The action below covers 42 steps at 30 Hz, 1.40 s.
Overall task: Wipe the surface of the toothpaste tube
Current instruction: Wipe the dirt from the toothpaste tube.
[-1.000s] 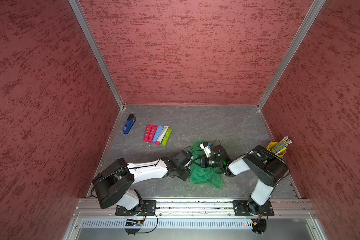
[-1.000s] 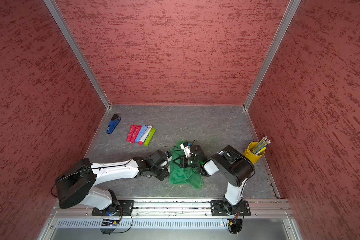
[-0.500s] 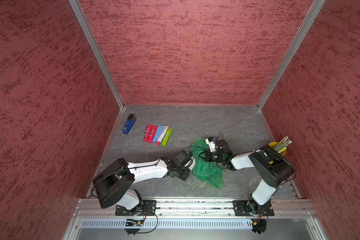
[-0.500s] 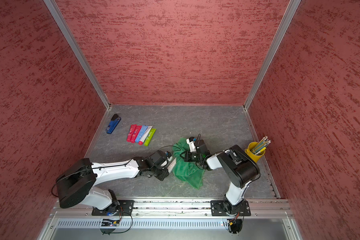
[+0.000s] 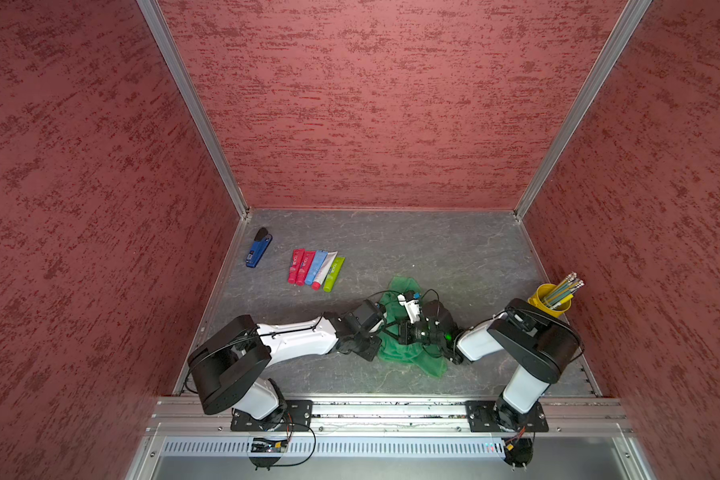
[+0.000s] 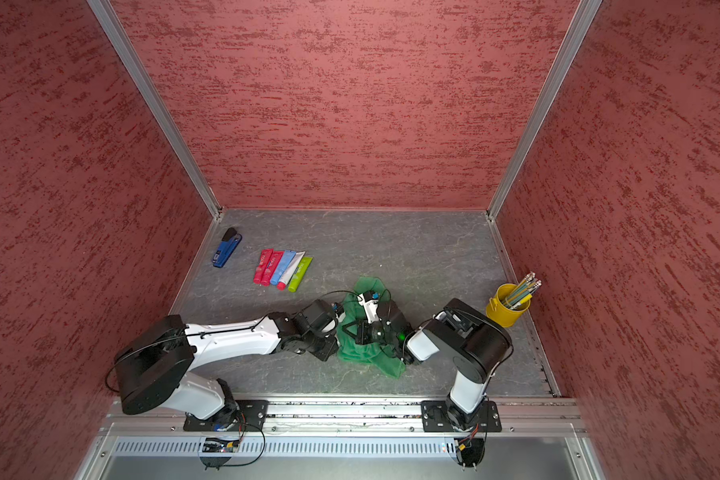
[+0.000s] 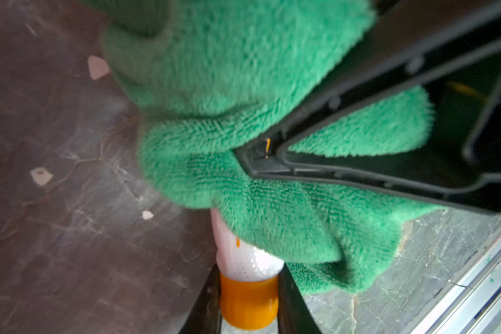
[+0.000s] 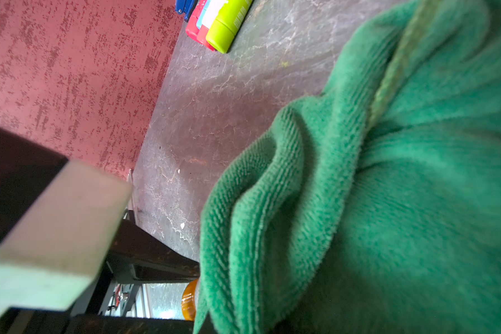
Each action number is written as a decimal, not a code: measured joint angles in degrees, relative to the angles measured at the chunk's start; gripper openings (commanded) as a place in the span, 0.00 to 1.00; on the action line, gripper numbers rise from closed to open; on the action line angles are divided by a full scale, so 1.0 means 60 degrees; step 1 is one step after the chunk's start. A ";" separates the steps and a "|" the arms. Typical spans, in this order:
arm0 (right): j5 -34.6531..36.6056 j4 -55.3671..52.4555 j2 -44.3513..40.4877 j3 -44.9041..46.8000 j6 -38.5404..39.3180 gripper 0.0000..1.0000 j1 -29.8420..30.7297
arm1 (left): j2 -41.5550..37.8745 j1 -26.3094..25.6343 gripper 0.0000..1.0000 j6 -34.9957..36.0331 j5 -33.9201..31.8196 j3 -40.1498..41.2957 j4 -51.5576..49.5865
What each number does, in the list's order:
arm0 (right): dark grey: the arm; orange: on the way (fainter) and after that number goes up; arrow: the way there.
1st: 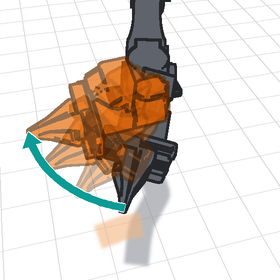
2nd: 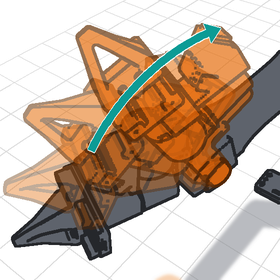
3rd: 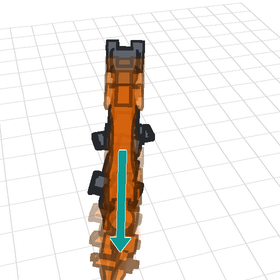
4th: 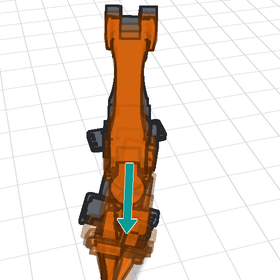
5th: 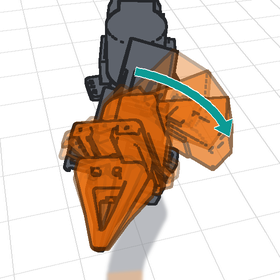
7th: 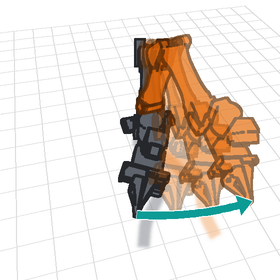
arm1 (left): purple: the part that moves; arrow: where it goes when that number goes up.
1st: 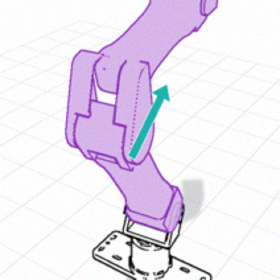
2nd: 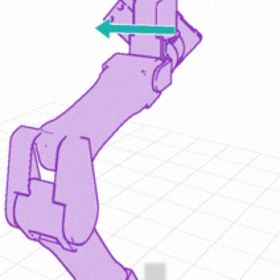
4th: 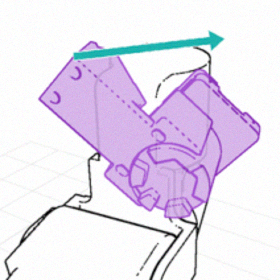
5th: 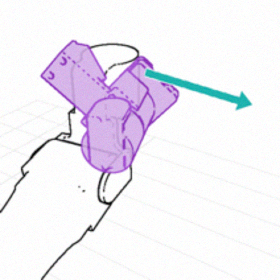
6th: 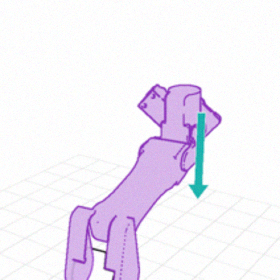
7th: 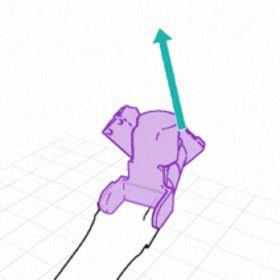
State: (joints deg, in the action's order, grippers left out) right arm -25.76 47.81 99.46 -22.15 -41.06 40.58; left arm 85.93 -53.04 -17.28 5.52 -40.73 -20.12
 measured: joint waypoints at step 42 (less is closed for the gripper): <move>0.0346 -0.4120 -0.0069 -0.2069 0.2047 0.00 -0.1909 | 0.0076 -0.0004 0.00 -0.0066 -0.0117 -0.0040 0.0219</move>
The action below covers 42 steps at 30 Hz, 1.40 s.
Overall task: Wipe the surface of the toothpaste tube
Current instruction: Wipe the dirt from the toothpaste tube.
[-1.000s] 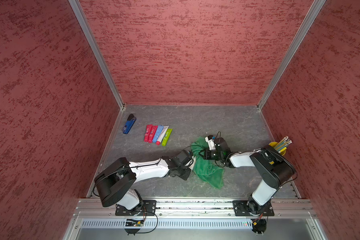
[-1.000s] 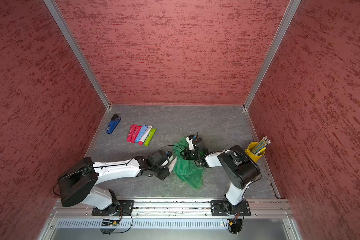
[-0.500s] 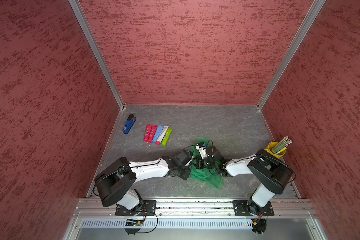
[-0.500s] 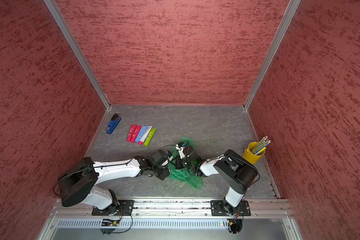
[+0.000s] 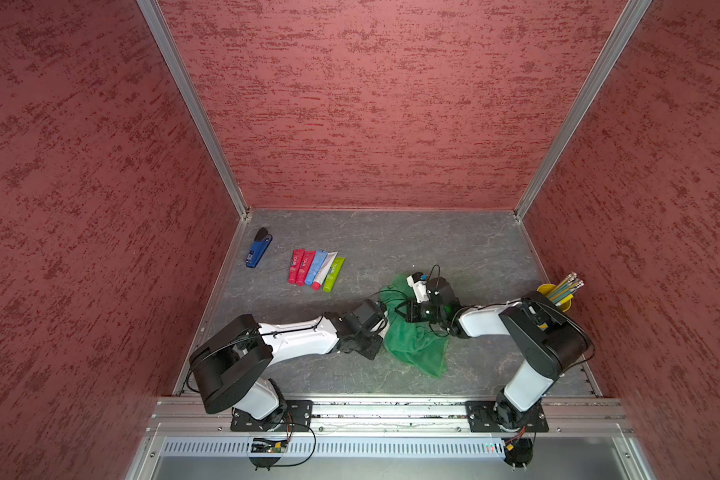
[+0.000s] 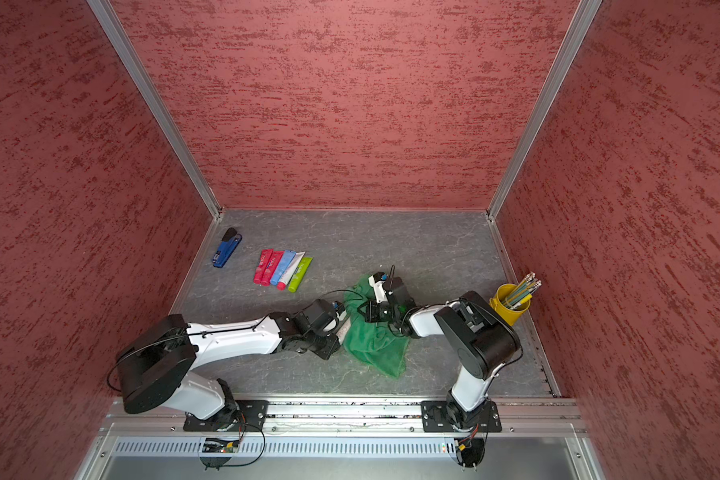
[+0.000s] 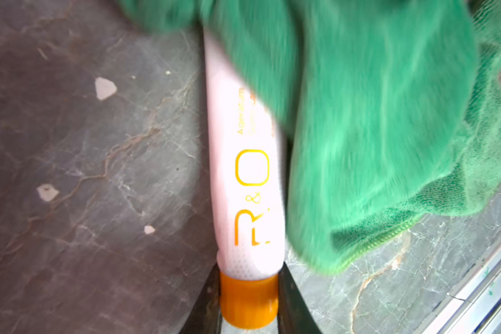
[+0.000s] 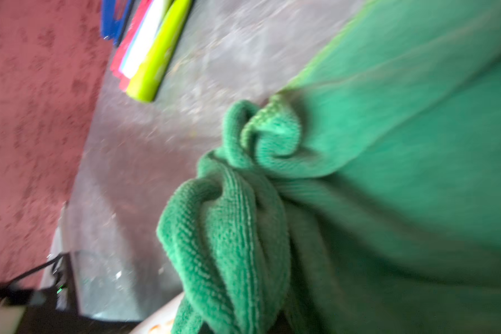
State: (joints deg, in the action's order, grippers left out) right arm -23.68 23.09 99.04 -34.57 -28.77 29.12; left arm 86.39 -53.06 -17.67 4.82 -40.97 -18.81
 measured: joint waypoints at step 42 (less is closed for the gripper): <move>-0.0860 0.1228 -0.0066 0.0805 -0.0586 0.00 0.0211 | 0.0047 -0.0047 0.00 0.0036 0.0040 -0.0015 -0.0015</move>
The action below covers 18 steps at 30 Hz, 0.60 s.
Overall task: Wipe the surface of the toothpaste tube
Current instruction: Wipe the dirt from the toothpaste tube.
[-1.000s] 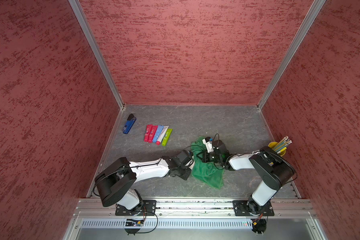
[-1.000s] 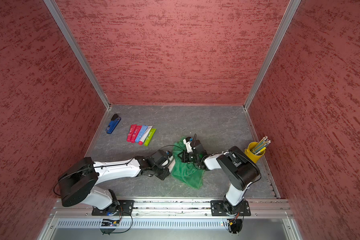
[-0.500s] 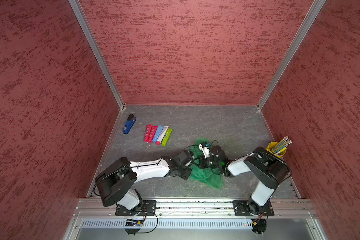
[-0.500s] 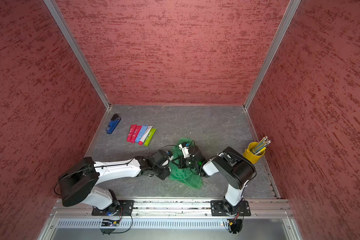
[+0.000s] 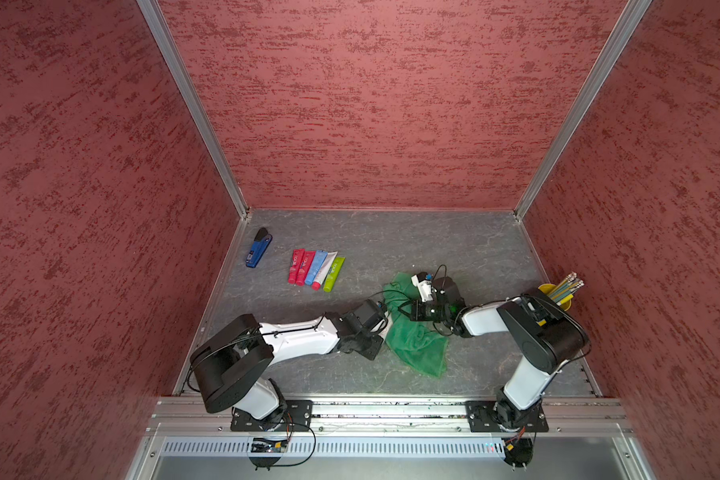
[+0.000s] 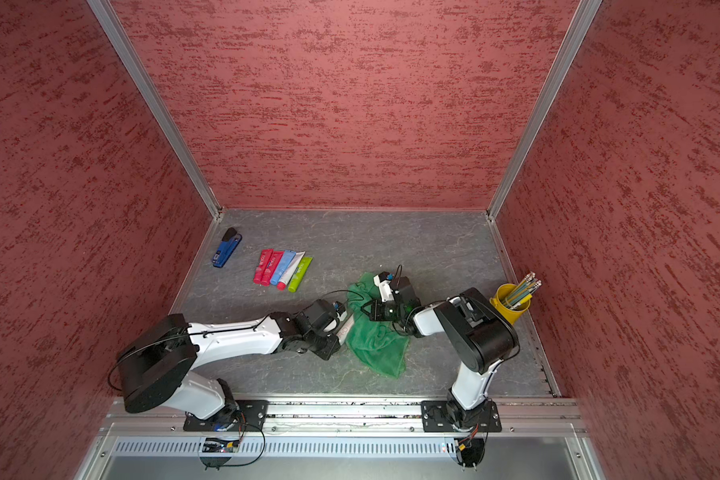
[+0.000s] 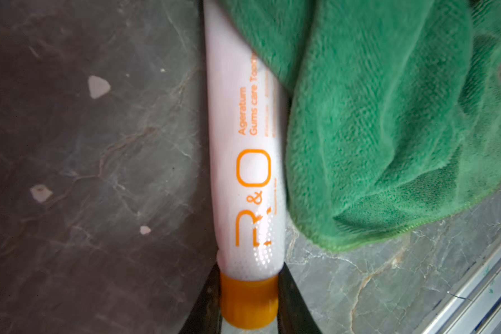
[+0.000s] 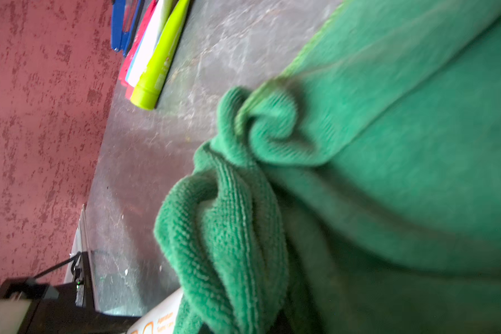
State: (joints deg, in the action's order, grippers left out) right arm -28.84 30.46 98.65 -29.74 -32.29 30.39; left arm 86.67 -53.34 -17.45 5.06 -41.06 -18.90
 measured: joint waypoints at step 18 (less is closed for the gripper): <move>-0.0976 0.1657 -0.0011 0.0976 -0.0860 0.00 -0.0073 | -0.0004 -0.0055 0.00 -0.0007 -0.0069 -0.0022 -0.0015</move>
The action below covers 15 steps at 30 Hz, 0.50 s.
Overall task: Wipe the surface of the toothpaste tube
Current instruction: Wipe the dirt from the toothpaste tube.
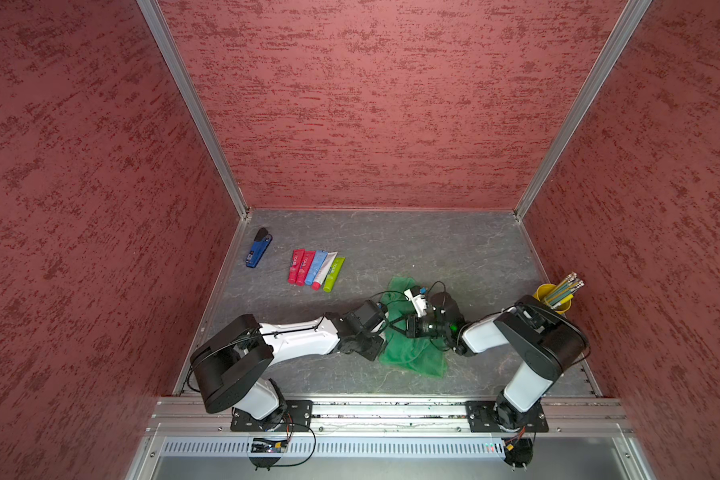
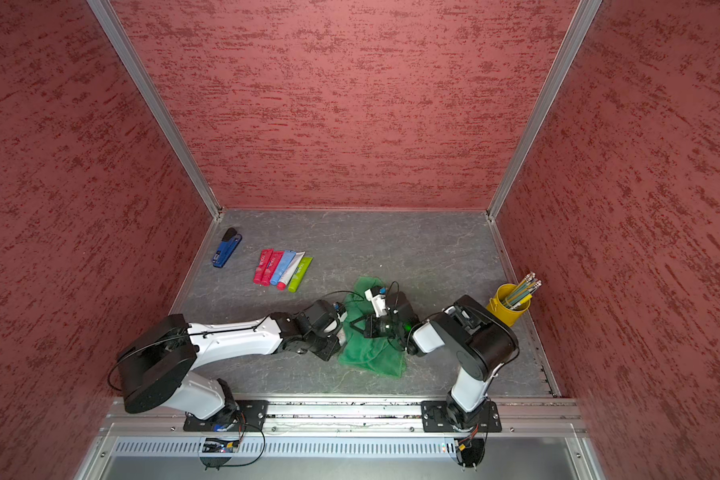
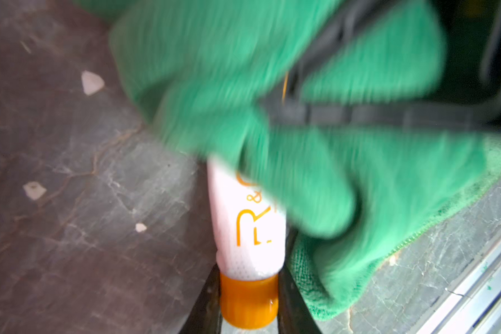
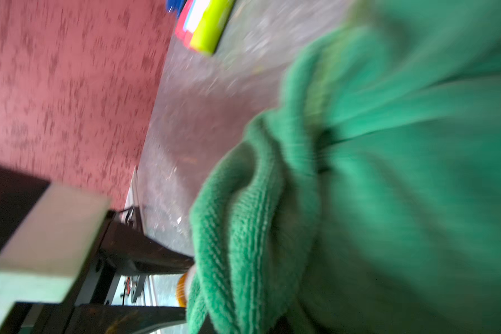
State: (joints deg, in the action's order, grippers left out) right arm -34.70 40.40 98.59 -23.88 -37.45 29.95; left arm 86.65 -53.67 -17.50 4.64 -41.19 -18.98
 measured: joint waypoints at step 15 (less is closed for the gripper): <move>0.0321 -0.1468 0.0226 -0.0896 0.0641 0.00 -0.0459 | -0.0073 -0.0113 0.00 -0.0062 -0.0346 0.0025 -0.0120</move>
State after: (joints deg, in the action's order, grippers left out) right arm -32.77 31.59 99.94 -29.26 -33.61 27.20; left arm 86.21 -54.35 -17.87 2.57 -41.04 -19.70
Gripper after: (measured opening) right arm 0.081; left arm 0.271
